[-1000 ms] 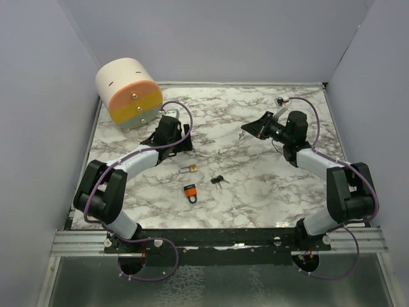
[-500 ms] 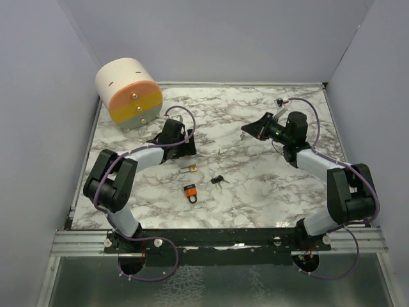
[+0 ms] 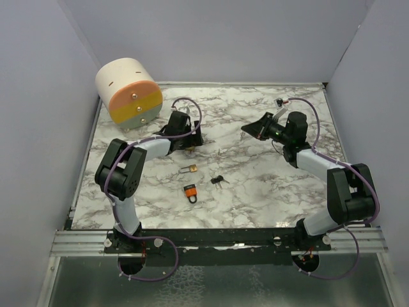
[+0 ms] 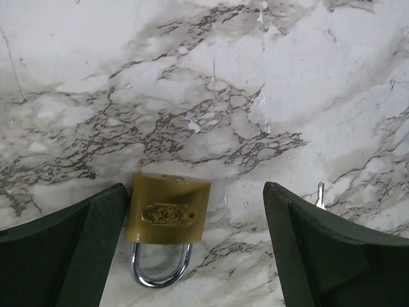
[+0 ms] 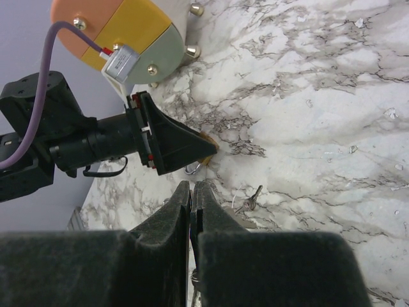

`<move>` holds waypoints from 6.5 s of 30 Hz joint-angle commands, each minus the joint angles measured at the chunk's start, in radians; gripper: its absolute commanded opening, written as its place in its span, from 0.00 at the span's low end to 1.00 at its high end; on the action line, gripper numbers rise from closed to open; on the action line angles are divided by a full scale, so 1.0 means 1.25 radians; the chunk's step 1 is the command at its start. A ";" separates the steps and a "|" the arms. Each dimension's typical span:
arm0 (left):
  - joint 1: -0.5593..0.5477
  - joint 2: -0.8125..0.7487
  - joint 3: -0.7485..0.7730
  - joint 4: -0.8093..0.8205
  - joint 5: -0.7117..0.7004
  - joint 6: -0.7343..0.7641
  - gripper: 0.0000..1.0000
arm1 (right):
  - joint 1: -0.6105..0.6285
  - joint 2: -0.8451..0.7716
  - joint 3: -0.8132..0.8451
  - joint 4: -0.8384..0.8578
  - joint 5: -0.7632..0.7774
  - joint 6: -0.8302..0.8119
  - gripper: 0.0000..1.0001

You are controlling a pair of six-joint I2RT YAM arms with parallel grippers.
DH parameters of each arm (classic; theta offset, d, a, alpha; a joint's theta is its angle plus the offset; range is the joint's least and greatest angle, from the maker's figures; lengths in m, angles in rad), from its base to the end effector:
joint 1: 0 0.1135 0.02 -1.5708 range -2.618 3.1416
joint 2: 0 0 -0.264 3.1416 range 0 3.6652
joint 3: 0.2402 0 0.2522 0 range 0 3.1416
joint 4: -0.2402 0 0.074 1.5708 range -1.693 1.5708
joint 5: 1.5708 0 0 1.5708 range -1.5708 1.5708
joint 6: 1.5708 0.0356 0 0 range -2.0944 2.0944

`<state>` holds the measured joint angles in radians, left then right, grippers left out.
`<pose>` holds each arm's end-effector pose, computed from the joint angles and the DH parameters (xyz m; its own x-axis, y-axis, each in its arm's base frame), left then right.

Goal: Unlock with the key

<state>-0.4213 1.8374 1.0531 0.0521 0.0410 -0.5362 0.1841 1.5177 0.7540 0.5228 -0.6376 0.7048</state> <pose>0.3524 -0.1595 0.1644 -0.7474 -0.2244 -0.6253 0.0635 0.9128 -0.4035 0.3147 0.0802 0.2266 -0.6422 0.4100 -0.6477 -0.3930 0.5494 0.7374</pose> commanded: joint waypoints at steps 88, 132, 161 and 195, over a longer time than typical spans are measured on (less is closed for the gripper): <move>-0.207 -0.225 -0.186 0.461 0.164 0.286 0.00 | 0.029 -0.082 -0.069 0.056 0.209 0.025 0.01; -0.294 -0.278 -0.293 0.665 0.085 0.398 0.00 | 0.285 -0.196 -0.197 0.181 0.579 0.089 0.01; -0.299 -0.280 -0.238 0.664 0.080 0.425 0.00 | 0.303 -0.176 -0.202 0.190 0.541 0.138 0.01; -0.300 -0.249 -0.098 0.682 0.173 0.535 0.00 | 0.302 -0.107 -0.215 0.226 0.410 0.199 0.01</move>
<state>-0.7815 1.5715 0.8284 0.7197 0.1440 0.0635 0.5278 1.3617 0.5003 0.9070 0.0662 0.9405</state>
